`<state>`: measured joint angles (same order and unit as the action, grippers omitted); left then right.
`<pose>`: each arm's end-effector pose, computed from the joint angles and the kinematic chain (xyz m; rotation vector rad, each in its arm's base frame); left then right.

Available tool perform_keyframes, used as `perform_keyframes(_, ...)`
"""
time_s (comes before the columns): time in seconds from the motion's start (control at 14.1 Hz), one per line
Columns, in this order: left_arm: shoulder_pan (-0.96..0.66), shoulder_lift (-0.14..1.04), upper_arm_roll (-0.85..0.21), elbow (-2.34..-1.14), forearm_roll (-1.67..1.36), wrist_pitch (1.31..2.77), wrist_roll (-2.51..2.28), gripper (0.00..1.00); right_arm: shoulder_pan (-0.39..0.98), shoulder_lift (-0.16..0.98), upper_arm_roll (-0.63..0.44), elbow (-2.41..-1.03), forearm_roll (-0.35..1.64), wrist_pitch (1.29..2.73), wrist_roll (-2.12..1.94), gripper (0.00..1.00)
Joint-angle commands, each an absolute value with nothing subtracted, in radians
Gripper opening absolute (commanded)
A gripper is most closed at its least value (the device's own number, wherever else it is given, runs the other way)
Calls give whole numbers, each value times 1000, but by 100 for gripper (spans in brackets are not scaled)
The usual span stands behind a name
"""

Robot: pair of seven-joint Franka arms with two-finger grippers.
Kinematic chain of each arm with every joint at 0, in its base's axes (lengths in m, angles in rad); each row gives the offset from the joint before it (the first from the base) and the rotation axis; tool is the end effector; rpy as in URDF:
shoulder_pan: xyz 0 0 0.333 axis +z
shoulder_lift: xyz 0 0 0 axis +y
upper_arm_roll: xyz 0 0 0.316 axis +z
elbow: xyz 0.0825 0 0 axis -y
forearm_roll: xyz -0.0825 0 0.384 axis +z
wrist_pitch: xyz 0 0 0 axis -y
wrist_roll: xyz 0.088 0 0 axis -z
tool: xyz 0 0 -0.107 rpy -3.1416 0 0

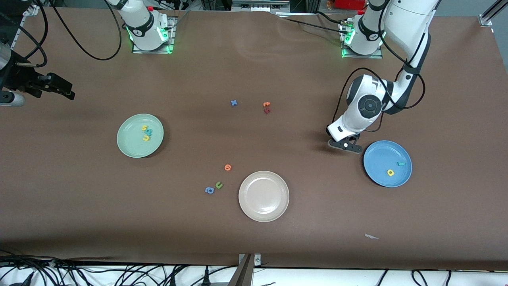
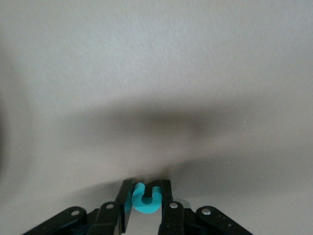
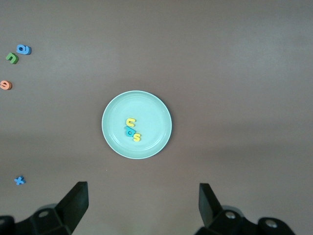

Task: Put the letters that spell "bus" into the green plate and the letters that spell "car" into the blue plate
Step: 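Carry the cyan c to the blue plate and open the left gripper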

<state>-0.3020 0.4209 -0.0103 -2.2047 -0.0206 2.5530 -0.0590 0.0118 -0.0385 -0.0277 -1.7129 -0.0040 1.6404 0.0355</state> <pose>0.5193 -0.1675 0.1813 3.1164 -0.3679 -0.1164 0.5450 -0.0093 0.5843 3.1369 -0.0800 -0.0533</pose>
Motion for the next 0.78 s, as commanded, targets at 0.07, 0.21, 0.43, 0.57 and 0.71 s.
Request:
perform_keyframes(0.07,-235,360,6,-2010,-35,2219,9,19,-2,-37,-14,-1690,17,1620,18,100)
perform_keyframes(0.21,-190,364,34,-1922,-35,2125,87,19,2,-37,-12,-1690,17,1620,21,100)
perform_keyframes(0.43,-135,389,86,-1894,-34,2123,230,19,2,-34,-15,-1690,17,1626,29,100)
perform_keyframes(0.57,-95,413,94,-1887,-28,2141,274,31,2,-34,-20,-1690,17,1626,26,100)
perform_keyframes(0.71,-75,429,94,-1844,1,2141,291,100,-2,-31,-21,-1690,17,1631,25,100)
